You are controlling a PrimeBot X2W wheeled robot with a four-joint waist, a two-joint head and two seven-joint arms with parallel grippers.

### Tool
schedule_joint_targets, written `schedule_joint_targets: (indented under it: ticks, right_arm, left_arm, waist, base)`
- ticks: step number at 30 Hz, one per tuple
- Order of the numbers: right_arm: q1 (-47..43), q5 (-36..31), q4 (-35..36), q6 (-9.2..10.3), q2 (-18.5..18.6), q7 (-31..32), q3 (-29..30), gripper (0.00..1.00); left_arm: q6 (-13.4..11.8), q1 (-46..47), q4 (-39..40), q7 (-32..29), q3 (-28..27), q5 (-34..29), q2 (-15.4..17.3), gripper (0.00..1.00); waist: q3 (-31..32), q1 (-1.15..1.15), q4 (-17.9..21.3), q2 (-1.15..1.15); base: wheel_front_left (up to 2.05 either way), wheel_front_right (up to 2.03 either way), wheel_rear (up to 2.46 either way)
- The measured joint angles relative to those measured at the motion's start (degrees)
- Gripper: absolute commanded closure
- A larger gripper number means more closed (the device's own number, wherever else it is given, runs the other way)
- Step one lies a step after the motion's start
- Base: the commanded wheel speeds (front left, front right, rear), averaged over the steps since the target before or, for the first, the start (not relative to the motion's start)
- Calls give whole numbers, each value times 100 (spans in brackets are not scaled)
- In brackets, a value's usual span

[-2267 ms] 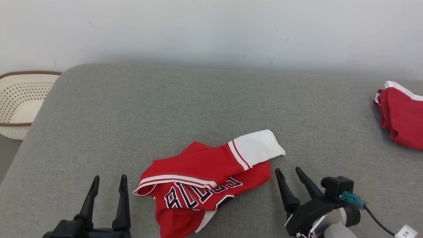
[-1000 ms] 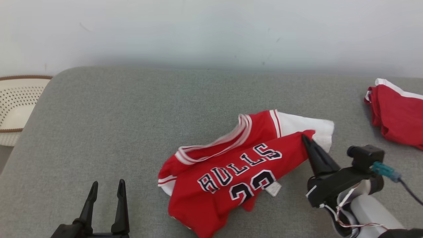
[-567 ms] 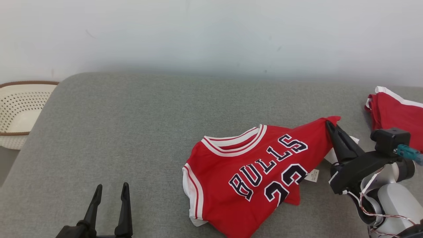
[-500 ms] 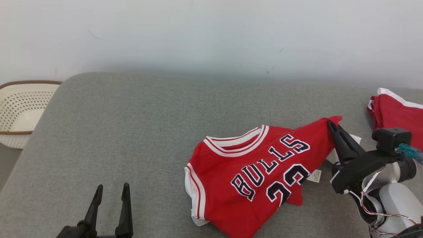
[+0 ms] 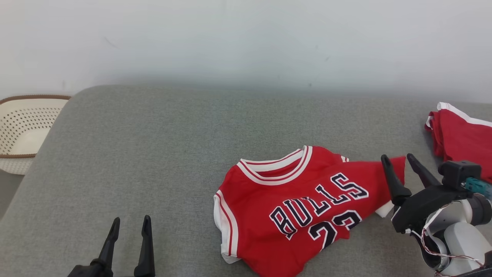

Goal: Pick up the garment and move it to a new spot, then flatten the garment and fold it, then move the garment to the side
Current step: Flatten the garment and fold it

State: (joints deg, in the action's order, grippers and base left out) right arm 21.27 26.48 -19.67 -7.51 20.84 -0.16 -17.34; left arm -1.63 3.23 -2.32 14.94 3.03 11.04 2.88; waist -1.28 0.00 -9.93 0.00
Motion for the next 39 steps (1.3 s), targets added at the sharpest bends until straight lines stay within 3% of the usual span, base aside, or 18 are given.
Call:
schedule_joint_targets:
  ticks: [11,27,39]
  right_arm:
    - [-335,-339,536,0,-165,-490,512,0]
    - [-1324,-715,1416,0,-927,-1263,880,0]
    - [-1358,-839,1471,0,-1026,-1240,854,0]
  left_arm:
    - [-4,32,-7,-1,19,-1,0,0]
    - [122,291,-57,0,-32,-109,0,0]
    - [616,925,-725,-30,131,-227,192,0]
  waist:
    - [-101,0,259,0]
    - [-163,0,628,0]
    - [-212,0,958,0]
  base:
    - [0,0,0]
    - [0,0,0]
    - [0,0,0]
